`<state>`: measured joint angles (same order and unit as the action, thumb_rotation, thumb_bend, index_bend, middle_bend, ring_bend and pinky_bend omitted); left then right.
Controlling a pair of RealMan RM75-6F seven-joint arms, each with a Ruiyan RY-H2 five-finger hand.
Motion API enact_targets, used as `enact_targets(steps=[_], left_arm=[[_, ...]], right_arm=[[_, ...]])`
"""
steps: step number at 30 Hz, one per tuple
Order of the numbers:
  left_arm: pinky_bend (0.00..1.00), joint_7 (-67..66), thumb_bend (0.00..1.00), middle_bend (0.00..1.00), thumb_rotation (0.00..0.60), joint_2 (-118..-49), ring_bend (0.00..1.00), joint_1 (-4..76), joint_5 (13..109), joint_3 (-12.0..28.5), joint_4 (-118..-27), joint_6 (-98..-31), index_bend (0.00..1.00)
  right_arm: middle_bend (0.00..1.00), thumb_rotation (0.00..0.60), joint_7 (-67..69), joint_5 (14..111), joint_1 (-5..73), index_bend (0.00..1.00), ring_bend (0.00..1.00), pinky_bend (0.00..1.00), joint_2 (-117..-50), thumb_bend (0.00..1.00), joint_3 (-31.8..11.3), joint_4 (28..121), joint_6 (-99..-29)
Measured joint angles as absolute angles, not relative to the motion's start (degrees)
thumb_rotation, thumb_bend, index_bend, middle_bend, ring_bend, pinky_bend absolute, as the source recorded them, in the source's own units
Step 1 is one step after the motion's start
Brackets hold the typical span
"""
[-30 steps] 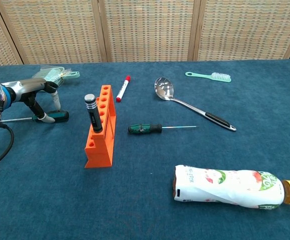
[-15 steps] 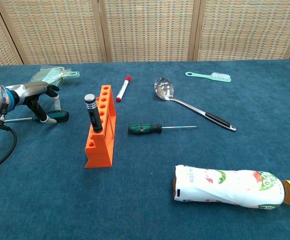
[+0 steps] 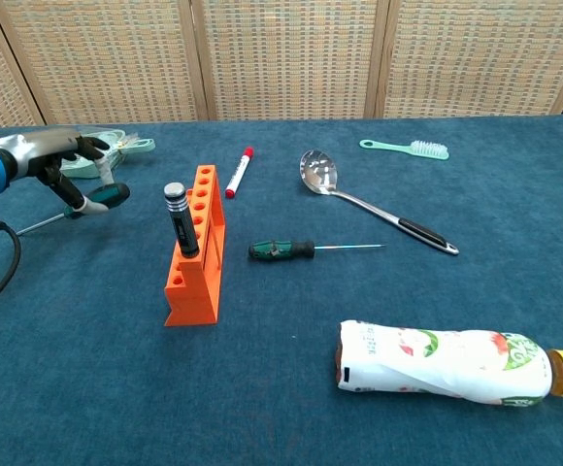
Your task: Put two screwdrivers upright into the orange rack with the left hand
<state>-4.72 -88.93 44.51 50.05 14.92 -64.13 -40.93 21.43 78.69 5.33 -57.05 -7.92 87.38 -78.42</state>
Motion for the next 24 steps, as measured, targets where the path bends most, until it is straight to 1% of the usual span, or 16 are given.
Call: enact_targets(steps=[5,12,18,24], left_arm=[[0.00,3.50,0.43,0.00,0.600,-82.47,0.00,41.90,54.02,17.03,-72.39,-42.14,0.65],[0.00,18.41,0.44,0.00,0.600,-72.67,0.00,37.27,62.66,20.28,-84.14,-44.78,0.66],[0.00,28.92,0.44,0.00,0.600,-65.68,0.00,34.38,68.94,22.31,-92.84,-47.19,0.67],[0.00,34.33,0.46,0.00,0.600,-59.29,0.00,33.76,71.69,23.61,-100.09,-46.73,0.67]], right_arm=[[0.00,0.600,21.46,79.09,5.23,0.00,0.00,0.00,-57.03,0.00,-7.79,87.55,-78.70],[0.00,0.600,21.70,79.38,5.22,0.00,0.00,0.00,-56.96,0.00,-7.67,87.69,-78.77],[0.00,0.600,22.12,79.46,5.18,0.00,0.00,0.00,-56.85,0.00,-7.66,87.62,-78.82],[0.00,0.600,22.59,79.56,5.22,0.00,0.00,0.00,-56.77,0.00,-7.64,87.51,-78.74]])
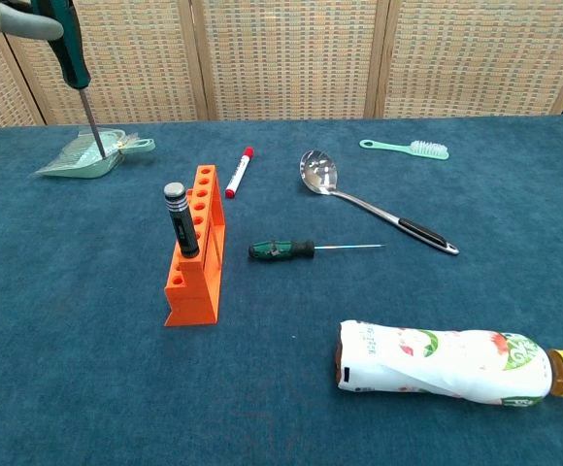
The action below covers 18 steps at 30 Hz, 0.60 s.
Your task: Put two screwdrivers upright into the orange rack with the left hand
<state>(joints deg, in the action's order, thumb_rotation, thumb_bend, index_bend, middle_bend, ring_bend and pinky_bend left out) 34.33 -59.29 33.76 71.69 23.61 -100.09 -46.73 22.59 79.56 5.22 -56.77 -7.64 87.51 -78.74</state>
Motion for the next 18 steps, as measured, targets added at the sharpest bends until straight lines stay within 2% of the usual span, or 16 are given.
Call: enact_targets(steps=[7,18], left_arm=[[0.00,36.42,0.46,0.00,0.600,-58.37,0.00,37.37,70.45,24.19,-103.05,-42.20,0.67],[0.00,32.64,0.46,0.00,0.600,-62.21,0.00,43.76,62.26,24.00,-101.92,-38.94,0.67]], right_arm=[[0.00,0.600,22.89,79.51,5.28,0.00,0.00,0.00,-56.71,0.00,-7.64,87.39,-78.58],[0.00,0.600,23.62,78.82,5.46,0.00,0.00,0.00,-56.69,0.00,-7.87,86.83,-77.90]])
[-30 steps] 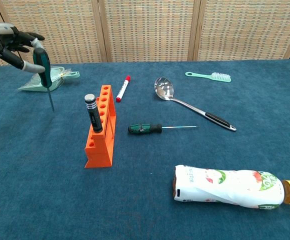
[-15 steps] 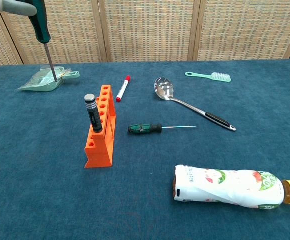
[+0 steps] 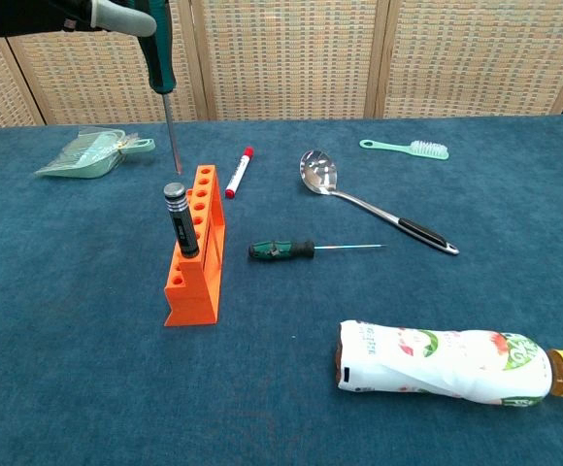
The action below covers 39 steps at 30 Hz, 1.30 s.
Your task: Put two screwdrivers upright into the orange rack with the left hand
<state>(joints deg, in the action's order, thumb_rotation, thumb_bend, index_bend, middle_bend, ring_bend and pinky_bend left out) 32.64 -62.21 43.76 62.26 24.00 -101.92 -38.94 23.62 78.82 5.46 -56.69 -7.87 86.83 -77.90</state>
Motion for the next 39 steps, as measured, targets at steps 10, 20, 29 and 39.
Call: enact_targets(steps=[10,20,29,39], left_arm=[[0.00,32.62,0.46,0.00,0.600,-63.58,0.00,45.47,59.82,23.62,-100.93,-37.19,0.67],[0.00,33.14,0.46,0.00,0.600,-63.86,0.00,45.92,59.76,23.42,-100.21,-36.37,0.67],[0.00,32.73,0.46,0.00,0.600,-65.15,0.00,46.67,59.33,23.50,-99.21,-36.82,0.67],[0.00,31.71,0.46,0.00,0.600,-66.22,0.00,47.47,58.11,23.18,-98.49,-36.92,0.67]], right_arm=[[0.00,0.600,23.94,78.81,5.39,0.00,0.00,0.00,-56.60,0.00,-7.90,86.73,-77.98],[0.00,0.600,23.83,78.85,5.34,0.00,0.00,0.00,-56.59,0.00,-7.89,86.80,-78.07],[0.00,0.600,24.05,78.62,5.41,0.00,0.00,0.00,-56.59,0.00,-7.98,86.62,-77.85],[0.00,0.600,24.26,78.64,5.33,0.00,0.00,0.00,-56.52,0.00,-8.04,86.61,-77.99]])
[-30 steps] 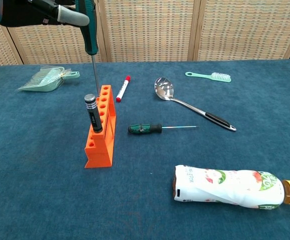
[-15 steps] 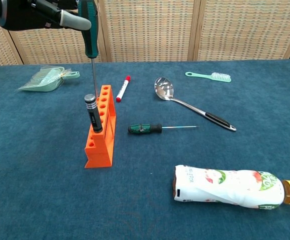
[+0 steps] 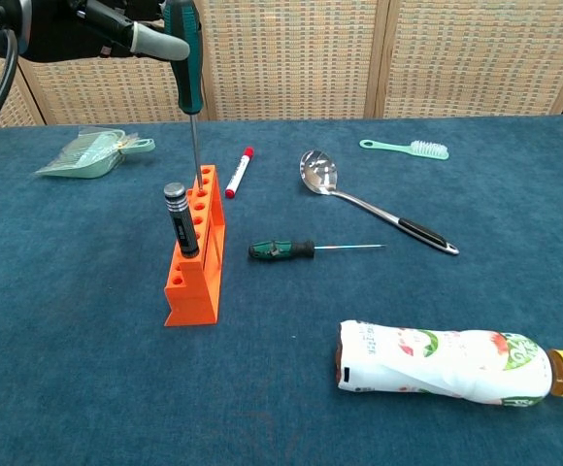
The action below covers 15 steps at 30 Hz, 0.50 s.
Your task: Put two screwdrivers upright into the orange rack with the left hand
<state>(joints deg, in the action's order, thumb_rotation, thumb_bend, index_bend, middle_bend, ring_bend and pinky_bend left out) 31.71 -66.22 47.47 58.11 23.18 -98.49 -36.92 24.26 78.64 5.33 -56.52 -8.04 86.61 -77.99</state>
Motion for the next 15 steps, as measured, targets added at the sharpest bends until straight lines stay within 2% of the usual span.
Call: enact_targets(steps=[15], left_arm=[[0.00,31.09,0.46,0.00,0.600,-68.53,0.00,47.74,57.80,21.52,-95.82,-35.92,0.67]], right_arm=[[0.00,0.600,24.23,78.69,5.42,0.00,0.00,0.00,-56.56,0.00,-7.98,86.57,-77.77]])
